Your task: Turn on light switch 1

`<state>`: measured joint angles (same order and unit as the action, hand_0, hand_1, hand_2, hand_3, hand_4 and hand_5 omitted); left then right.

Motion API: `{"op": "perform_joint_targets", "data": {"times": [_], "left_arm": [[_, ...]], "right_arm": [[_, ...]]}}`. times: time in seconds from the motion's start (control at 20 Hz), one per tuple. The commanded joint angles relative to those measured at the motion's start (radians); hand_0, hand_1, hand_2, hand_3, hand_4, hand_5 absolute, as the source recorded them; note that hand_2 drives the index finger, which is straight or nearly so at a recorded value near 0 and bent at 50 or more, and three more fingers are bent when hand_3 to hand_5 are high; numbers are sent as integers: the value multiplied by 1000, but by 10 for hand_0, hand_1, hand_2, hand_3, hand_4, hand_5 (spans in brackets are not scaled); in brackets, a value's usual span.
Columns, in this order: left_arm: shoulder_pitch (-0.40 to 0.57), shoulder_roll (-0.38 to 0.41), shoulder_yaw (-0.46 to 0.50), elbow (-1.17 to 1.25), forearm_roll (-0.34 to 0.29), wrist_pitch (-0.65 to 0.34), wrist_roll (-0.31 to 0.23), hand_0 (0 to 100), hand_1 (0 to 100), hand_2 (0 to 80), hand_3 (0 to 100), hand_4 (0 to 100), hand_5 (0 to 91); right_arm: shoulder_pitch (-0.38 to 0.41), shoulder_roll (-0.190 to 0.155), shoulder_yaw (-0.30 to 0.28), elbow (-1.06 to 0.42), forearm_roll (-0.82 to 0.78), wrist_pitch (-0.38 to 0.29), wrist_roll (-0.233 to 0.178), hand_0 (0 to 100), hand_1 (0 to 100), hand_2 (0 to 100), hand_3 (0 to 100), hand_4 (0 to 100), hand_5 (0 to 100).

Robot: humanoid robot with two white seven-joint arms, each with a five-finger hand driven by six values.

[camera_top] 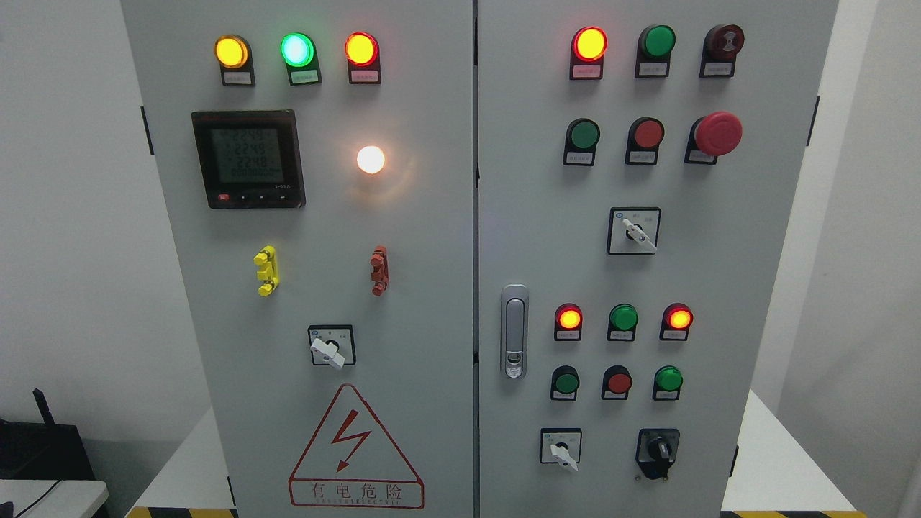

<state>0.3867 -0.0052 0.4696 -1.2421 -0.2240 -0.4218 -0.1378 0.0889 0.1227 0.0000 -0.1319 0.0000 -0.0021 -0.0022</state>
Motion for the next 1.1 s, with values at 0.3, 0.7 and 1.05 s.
{"op": "perform_joint_targets", "data": {"times": [0.3,0.7,1.05], "left_arm": [[-2,68,111,901,-5,191,-97,184,61,0,0,91,63],[-120,31,-112,1059,3,270,-68,236,65,0,0,0,0],[-216,7,-204,1142,5,333,-68,248,50,0,0,0,0]], "right_arm": [[0,0,20,0,-26,1,1,120,389,0,0,0,0],[0,0,20,0,-26,1,1,120,389,0,0,0,0],[0,0,20,0,-26,1,1,120,389,0,0,0,0]]}}
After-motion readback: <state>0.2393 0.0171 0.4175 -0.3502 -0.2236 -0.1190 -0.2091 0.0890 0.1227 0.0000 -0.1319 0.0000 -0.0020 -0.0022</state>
